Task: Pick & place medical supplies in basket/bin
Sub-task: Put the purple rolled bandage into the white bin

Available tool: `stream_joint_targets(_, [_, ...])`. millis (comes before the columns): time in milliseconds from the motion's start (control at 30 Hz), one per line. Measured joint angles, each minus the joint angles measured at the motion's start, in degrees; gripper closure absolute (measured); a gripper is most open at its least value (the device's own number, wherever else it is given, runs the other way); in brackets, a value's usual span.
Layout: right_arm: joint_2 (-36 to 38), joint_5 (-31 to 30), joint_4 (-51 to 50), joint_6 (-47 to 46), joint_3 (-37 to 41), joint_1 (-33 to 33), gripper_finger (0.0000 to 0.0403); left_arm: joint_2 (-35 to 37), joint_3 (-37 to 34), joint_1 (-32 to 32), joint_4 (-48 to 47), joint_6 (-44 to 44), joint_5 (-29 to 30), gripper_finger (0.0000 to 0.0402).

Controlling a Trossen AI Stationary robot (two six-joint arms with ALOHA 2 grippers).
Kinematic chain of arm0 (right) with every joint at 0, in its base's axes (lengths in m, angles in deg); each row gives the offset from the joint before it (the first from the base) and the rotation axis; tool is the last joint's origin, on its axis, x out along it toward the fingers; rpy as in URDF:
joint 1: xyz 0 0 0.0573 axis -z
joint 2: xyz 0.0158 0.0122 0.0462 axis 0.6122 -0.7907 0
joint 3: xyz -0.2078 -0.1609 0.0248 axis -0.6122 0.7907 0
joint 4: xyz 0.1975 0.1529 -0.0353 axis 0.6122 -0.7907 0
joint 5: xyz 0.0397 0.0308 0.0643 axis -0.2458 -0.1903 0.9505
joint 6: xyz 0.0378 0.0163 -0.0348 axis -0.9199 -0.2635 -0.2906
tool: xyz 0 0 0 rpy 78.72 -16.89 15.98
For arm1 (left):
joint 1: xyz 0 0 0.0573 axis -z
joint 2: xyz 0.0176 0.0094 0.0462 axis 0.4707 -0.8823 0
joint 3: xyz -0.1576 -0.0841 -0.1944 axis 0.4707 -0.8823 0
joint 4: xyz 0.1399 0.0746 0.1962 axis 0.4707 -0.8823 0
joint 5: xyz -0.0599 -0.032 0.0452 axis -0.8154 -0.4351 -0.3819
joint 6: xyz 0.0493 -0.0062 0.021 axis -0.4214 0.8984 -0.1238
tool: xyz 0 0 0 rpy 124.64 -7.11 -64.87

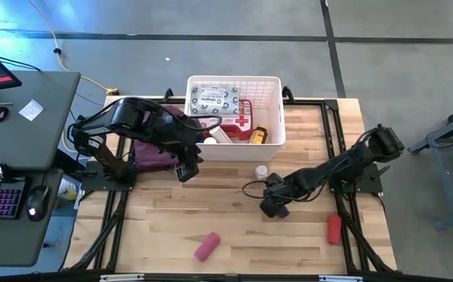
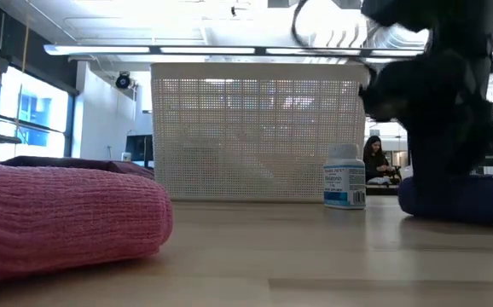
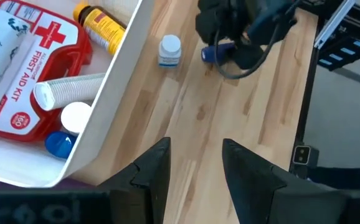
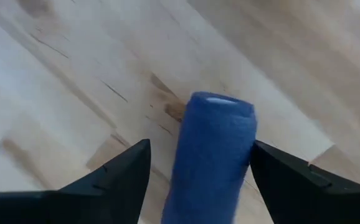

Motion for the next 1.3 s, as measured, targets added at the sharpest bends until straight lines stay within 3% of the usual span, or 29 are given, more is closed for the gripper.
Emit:
stream_joint_targets(200, [-6.16, 2.97, 0.3, 0.65, -1.88, 0.0, 0.0143, 0.02, -0.02, 0.0, 0.02, -0.36, -0.7, 0.0225])
stream_joint_targets(500, [-4.45, 2.54, -3.51, 2.6, -2.46, 0.0, 0.0159, 0.02, -0.02, 0.0, 0.0, -0.36, -2.11, 0.0225])
stream_joint_targets(900, [-2.06, 6.34, -6.07, 6.85, -3.44, -0.13, 0.0317, 0.02, -0.02, 0.0, -0.01, 1.15, -3.32, 0.0225])
stream_joint_targets(1067, [3.43, 0.05, -5.32, 11.23, -9.02, 0.4, 0.0337, 0.02, -0.02, 0.02, -0.01, 1.3, -6.94, 0.0225])
stream_joint_targets(1300, [5.77, -10.33, -4.16, 30.71, -24.78, 3.71, 0.0325, 0.02, 0.1, 0.02, 0.03, 1.23, -7.25, 0.0225])
